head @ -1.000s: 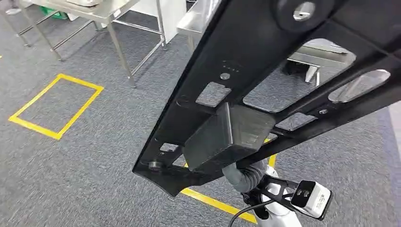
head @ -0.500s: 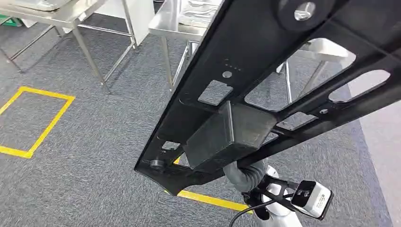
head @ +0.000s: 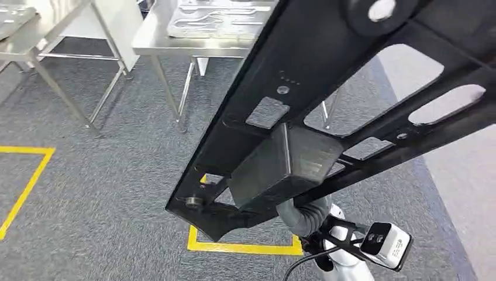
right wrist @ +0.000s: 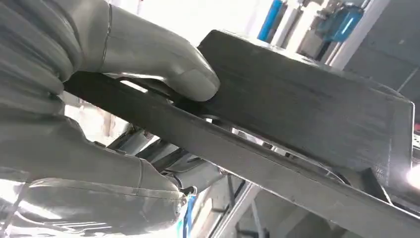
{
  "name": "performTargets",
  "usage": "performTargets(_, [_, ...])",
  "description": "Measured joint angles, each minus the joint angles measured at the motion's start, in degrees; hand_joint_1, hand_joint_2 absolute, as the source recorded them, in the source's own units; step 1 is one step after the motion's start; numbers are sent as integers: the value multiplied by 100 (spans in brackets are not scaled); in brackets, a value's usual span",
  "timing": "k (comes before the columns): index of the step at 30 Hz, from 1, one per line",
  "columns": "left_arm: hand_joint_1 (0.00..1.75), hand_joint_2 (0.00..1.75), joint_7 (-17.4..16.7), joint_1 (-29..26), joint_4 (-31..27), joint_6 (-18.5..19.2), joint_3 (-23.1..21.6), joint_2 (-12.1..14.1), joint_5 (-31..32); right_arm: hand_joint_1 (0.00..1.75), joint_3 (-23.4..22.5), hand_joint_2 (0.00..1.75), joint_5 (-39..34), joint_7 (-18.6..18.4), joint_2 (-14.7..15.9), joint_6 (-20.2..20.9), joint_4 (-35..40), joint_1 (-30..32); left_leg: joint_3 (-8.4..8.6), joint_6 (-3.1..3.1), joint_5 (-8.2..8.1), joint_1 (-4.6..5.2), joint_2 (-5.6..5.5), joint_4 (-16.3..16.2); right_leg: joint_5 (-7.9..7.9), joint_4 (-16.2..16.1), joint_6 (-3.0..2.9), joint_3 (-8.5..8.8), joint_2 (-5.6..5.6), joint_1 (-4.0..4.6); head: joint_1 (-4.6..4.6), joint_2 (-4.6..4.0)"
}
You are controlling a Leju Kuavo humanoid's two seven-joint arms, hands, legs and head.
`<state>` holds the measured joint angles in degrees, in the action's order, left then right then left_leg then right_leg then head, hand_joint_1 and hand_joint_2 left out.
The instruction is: Take the parts from the cabinet and place them on the table.
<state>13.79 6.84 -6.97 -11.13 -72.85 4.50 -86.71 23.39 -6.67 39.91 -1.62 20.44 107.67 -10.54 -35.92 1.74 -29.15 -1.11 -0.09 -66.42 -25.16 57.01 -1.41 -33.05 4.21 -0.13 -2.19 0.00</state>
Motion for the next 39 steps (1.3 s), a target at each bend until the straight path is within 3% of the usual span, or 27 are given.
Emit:
performTargets(1, [0,175,-2,5,0,4,0,4,0,161,0,175,0,0,0,4,0,-2,239,-29,267,0,-116,543,-12,14,14,12,63,-1,0,0])
performTargets(2, [0,175,-4,3,2,17,2,24,0,161,0,175,-4,2,0,-6,0,-2,378,-86,263,-5,-355,853,-21,22,32,3,107,-1,0,0])
performTargets(4, [0,175,-7,11,0,24,6,26,0,161,-2,175,-35,0,0,-22,0,-2,376,-114,259,19,-295,921,-10,44,108,-54,203,-16,0,0])
performTargets(6, [0,175,2,26,0,35,9,31,0,161,-4,175,9,0,0,-22,7,15,401,-185,280,43,-246,934,7,6,189,-58,267,-41,0,0])
performTargets(7, [0,175,7,39,0,42,9,24,0,161,-9,175,26,0,0,-17,22,23,421,-237,327,-23,-204,1008,-23,40,220,-58,188,-17,0,0])
performTargets(8, [0,175,17,42,0,46,9,24,0,161,-20,175,28,2,0,0,37,27,438,-266,337,-14,-171,1033,-130,179,247,-113,-117,-3,2,0])
performTargets(9, [0,175,22,32,0,55,11,28,0,161,-22,175,66,2,0,9,50,28,438,-288,336,-13,-136,1033,-359,536,268,-292,-282,-10,0,0])
performTargets(11, [0,175,20,-8,0,59,15,28,0,161,-31,175,79,2,0,2,63,60,433,-298,327,-6,-54,1031,-810,1533,316,-786,-364,-47,2,0])
performTargets(12, [0,175,20,-23,0,63,18,31,0,161,-37,175,79,2,0,2,63,83,429,-297,322,-6,-15,1029,-890,1867,335,-961,-367,-66,0,0])
performTargets(13, [0,175,20,-28,0,74,17,31,0,161,-42,175,79,2,0,2,63,105,432,-289,317,-7,11,1028,-819,1905,349,-999,-379,-84,0,0])
performTargets(14, [0,175,17,-25,0,90,18,31,0,161,-42,175,76,2,0,9,63,120,442,-277,308,-8,30,1026,-613,1634,357,-869,-393,-100,0,0])
performTargets(16, [0,175,2,-15,0,109,26,28,0,161,-50,175,59,2,0,39,79,125,478,-236,278,-9,48,1008,-80,505,338,-278,-435,-117,0,0])
performTargets(17, [0,175,2,-13,0,118,33,26,0,161,-63,175,52,2,0,61,94,123,484,-205,258,-8,51,996,-4,61,312,-53,-484,-113,0,0])
performTargets(18, [0,175,2,-10,0,120,35,26,0,161,-72,175,46,2,0,79,96,125,471,-163,231,36,55,968,-27,34,286,-48,-479,-69,0,0])
performTargets(21, [0,175,2,-13,0,120,46,28,0,161,-96,175,31,2,0,116,101,138,495,-57,234,15,81,1014,-32,51,181,-79,-420,-31,0,0])
performTargets(23, [0,175,4,-5,0,120,52,31,0,161,-109,175,31,2,-11,120,109,140,465,-12,120,-3,68,881,1,-27,87,-26,-423,-91,0,0])
performTargets(24, [0,175,4,-6,0,120,59,26,0,161,-111,175,28,2,-22,122,111,135,345,-9,-76,-2,63,591,-6,-28,57,-16,-425,-85,0,0])
performTargets(26, [0,175,7,-16,0,120,74,37,0,161,-129,175,26,2,-28,129,109,146,-147,20,-574,-4,59,-450,-22,-25,22,-15,-420,-54,0,0])
performTargets(27, [0,175,9,-27,0,120,77,37,0,161,-142,175,24,2,-28,131,107,150,-350,26,-691,-3,57,-851,-25,-20,17,-16,-411,-41,0,0])
performTargets(28, [0,175,11,-37,0,122,79,37,0,161,-149,175,24,2,-28,131,103,157,-420,21,-651,-4,57,-954,-27,-17,16,-9,-398,-34,0,0])
performTargets(29, [0,175,15,-41,0,125,79,37,0,161,-155,175,26,0,-28,135,98,160,-345,9,-459,-4,57,-746,-36,-9,16,2,-386,-30,0,0])
performTargets(32, [0,175,35,-38,0,131,79,50,0,161,-179,175,39,2,-31,199,96,161,355,-80,300,-2,34,758,-75,13,56,47,-353,-21,0,0])
performTargets(33, [0,175,39,-32,0,131,79,52,0,161,-190,175,46,2,-31,214,96,162,421,-109,217,41,19,922,-88,38,87,30,-344,25,0,0])
performTargets(36, [0,175,48,-40,0,131,79,52,0,161,-216,175,52,2,-31,219,96,167,394,-169,244,64,16,908,-67,28,170,8,-338,-13,0,0])
performTargets(39, [0,175,59,-25,0,131,79,46,0,161,-246,175,52,2,-31,219,107,168,444,-272,312,3,29,1011,-157,118,279,-5,-366,-19,0,0])
